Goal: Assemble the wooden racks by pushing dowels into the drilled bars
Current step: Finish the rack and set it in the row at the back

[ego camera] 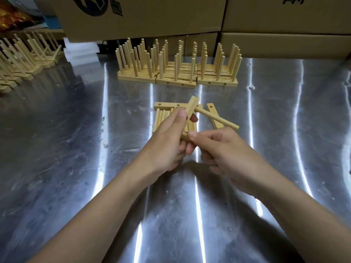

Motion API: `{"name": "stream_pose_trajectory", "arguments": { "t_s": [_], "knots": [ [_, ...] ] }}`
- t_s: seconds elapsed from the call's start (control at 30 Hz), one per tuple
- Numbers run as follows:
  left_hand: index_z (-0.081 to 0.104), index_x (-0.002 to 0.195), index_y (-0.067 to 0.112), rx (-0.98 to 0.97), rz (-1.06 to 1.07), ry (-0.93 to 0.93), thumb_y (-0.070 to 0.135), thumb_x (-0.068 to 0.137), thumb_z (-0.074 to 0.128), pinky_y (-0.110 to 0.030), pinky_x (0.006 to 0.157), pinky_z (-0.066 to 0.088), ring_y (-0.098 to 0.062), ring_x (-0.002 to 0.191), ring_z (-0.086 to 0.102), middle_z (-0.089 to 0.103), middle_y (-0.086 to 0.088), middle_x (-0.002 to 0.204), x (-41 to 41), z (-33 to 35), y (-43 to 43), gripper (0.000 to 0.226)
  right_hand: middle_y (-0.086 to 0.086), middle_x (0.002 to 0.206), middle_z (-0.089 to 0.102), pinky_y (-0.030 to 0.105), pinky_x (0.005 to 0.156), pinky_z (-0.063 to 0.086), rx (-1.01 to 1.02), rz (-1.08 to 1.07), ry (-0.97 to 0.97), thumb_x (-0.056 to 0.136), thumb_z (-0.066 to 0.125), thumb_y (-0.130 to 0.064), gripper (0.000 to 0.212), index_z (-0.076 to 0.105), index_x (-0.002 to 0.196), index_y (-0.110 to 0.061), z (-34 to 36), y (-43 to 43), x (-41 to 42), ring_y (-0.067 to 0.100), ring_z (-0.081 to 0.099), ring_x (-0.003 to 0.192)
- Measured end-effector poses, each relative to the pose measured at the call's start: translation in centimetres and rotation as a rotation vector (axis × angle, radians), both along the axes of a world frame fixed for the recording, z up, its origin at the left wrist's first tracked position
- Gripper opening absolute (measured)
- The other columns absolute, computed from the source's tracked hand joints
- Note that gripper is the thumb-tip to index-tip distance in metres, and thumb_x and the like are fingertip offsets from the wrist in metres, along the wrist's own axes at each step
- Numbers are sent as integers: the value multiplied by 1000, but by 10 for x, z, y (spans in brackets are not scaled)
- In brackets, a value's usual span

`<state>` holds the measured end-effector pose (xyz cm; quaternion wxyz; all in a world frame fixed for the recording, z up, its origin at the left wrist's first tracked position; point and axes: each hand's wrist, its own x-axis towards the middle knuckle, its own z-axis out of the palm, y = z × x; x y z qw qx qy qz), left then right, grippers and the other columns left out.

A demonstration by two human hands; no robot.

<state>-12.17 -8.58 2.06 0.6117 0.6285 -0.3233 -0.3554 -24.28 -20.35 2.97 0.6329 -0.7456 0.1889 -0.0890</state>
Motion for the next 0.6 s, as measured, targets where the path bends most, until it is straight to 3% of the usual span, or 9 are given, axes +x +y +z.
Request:
{"name": "stream_pose_trajectory", "arguments": {
  "t_s": [0.1,0.17,0.23,0.4,0.6],
  "knots": [
    [61,112,28,33,50,58,56,114,26,-20,41,22,-14,42,23,30,0,57,-3,-3,-2,45,-11,54,50,31,54,38,-789,-105,-36,108,46,-50,40,64,84,-23,-10,3,-2,12,51,54],
    [63,107,31,35,78,74,56,114,27,-20,40,24,-13,41,24,29,2,56,-2,-5,-3,45,-10,60,52,40,56,44,-1008,-139,-11,108,36,-56,40,51,82,-30,-13,6,-3,17,55,60],
    [63,104,33,30,93,59,57,113,27,-20,41,23,-13,42,24,30,2,55,-3,-5,-3,45,-9,56,49,34,55,40,-918,-159,-59,110,39,-52,43,45,73,-31,-17,3,-1,18,52,59],
    [59,103,30,55,90,-46,55,114,23,-21,43,19,-13,42,22,31,4,52,-4,0,-2,46,-12,48,40,22,52,30,-584,-91,-130,111,50,-38,48,59,69,-15,-18,0,3,10,41,50],
    [54,115,17,85,52,-179,48,116,23,-19,39,23,-8,39,24,33,7,52,0,9,4,44,-5,51,26,20,42,15,142,35,-96,110,52,-35,47,54,69,-12,-15,1,5,11,18,43]
  ]
}}
